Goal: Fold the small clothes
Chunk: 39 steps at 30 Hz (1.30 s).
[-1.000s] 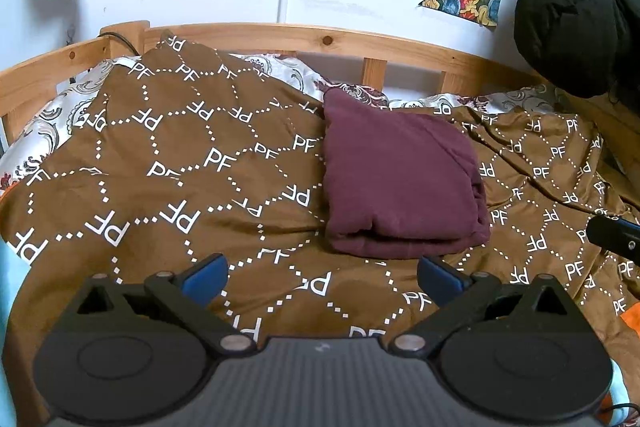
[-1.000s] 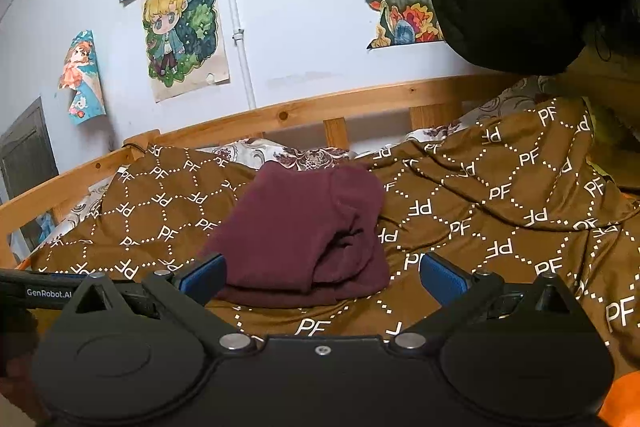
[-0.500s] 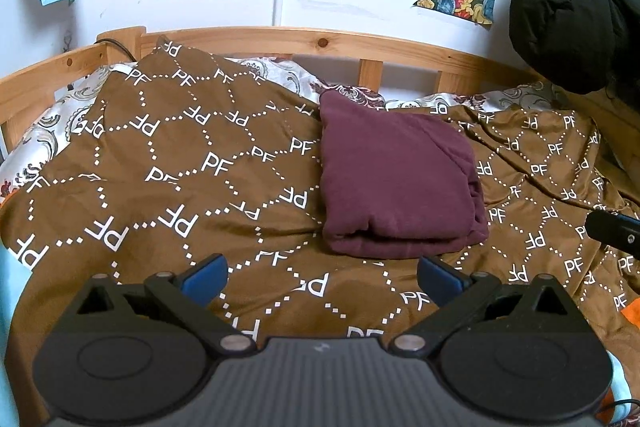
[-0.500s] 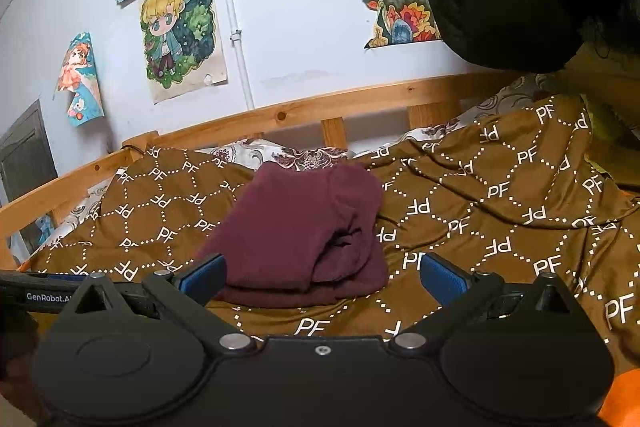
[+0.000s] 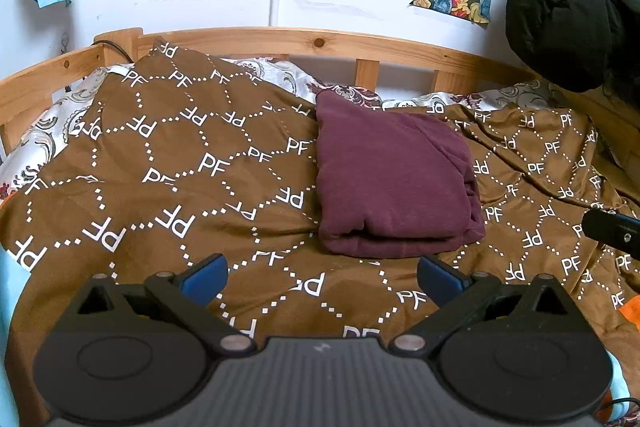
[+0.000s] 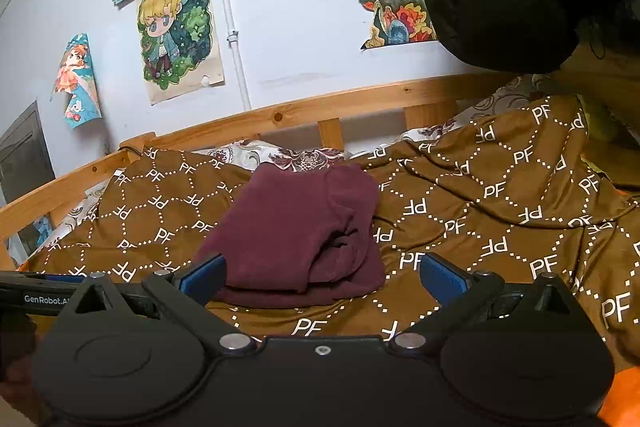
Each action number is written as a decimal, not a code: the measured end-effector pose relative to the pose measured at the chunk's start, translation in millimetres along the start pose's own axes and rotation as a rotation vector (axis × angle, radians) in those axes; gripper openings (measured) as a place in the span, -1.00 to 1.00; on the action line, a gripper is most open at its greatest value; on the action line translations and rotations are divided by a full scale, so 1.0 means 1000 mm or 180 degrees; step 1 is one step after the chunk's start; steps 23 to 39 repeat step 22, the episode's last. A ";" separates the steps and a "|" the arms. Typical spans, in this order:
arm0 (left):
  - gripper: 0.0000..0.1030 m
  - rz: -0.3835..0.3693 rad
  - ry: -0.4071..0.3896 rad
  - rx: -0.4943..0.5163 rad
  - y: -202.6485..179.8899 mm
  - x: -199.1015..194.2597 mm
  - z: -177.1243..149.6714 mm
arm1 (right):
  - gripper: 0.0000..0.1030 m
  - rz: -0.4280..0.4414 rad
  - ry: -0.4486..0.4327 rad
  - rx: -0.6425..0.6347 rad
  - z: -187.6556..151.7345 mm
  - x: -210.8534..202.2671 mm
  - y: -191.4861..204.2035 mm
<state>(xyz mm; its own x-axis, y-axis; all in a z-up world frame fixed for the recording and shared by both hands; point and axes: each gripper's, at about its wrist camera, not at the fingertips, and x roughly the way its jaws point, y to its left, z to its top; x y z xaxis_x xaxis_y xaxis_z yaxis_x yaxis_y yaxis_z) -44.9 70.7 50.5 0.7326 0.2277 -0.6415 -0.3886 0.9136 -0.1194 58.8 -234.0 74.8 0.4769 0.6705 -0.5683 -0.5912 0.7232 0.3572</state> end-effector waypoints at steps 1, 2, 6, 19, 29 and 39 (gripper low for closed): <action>0.99 0.0005 0.0005 0.0005 0.000 0.000 0.001 | 0.99 0.0000 0.0001 -0.0001 0.000 0.000 0.000; 0.99 0.0025 0.0025 0.0023 -0.001 0.000 0.002 | 0.99 0.0002 0.0000 -0.0003 0.000 0.000 0.000; 0.99 0.0027 0.0007 0.0149 -0.003 -0.002 0.003 | 0.99 0.0005 -0.0002 -0.0002 0.000 0.000 0.000; 0.99 0.0075 -0.0127 0.0300 -0.008 -0.007 0.003 | 0.99 -0.0012 0.0000 0.0007 0.001 0.000 -0.003; 0.99 0.0079 -0.0130 0.0305 -0.008 -0.007 0.003 | 0.99 -0.0021 0.0006 0.0010 0.000 0.000 -0.004; 0.99 0.0079 -0.0130 0.0305 -0.008 -0.007 0.003 | 0.99 -0.0021 0.0006 0.0010 0.000 0.000 -0.004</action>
